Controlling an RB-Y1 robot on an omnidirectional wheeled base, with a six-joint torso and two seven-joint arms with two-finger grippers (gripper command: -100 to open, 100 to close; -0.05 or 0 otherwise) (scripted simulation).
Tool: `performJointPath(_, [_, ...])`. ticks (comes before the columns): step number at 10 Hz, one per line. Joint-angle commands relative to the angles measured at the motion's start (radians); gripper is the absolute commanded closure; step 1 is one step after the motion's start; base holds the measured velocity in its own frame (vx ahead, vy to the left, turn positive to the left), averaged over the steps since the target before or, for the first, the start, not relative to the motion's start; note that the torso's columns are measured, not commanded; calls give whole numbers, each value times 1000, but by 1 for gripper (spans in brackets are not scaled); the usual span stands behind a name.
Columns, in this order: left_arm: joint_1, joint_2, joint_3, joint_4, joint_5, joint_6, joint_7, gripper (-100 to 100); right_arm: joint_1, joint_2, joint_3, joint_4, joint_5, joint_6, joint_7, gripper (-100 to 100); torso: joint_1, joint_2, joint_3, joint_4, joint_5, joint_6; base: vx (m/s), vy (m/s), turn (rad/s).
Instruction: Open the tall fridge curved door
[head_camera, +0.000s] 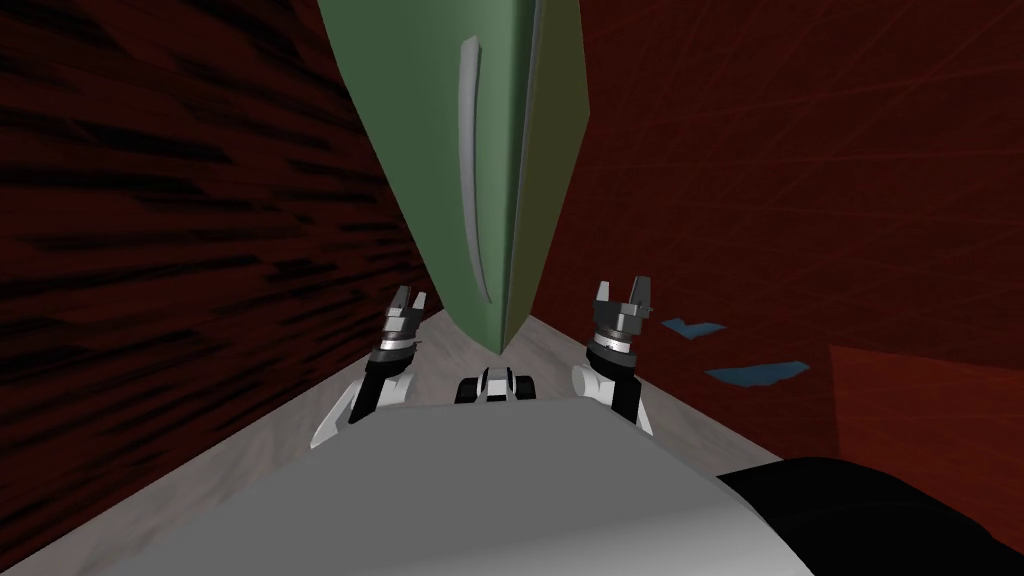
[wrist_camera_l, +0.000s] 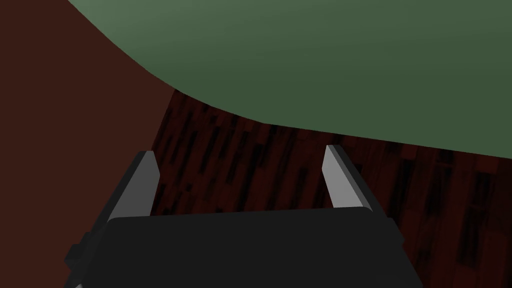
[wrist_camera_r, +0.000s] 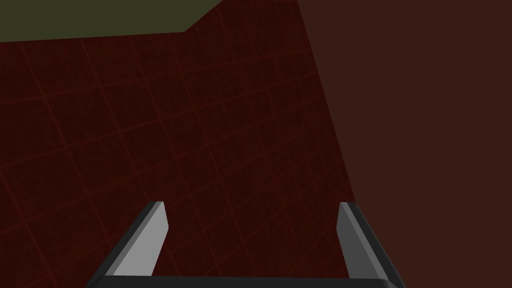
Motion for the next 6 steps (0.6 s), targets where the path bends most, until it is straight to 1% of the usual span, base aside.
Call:
performJointPath(1, [-15, 14, 6, 82, -14, -32, -33, -100, 0, 0, 0, 0, 0, 0, 0, 0, -1, -1, -1, 0, 0, 0, 76, -88, 27])
performJointPath(3, [-26, 25, 12, 136, -23, -55, -56, -100, 0, 0, 0, 0, 0, 0, 0, 0, -1, 0, 0, 0, 0, 0, 69, -83, 38])
performJointPath(4, [-26, 25, 12, 144, -23, -55, -56, -100, 0, 0, 0, 0, 0, 0, 0, 0, 1, 1, 1, 0, 0, 0, 36, -47, 5])
performJointPath(6, [-36, 33, 18, 200, -33, -78, -80, -100, 0, 0, 0, 0, 0, 0, 0, 0, 1, 2, 1, 1, 1, 0, 40, -48, 25])
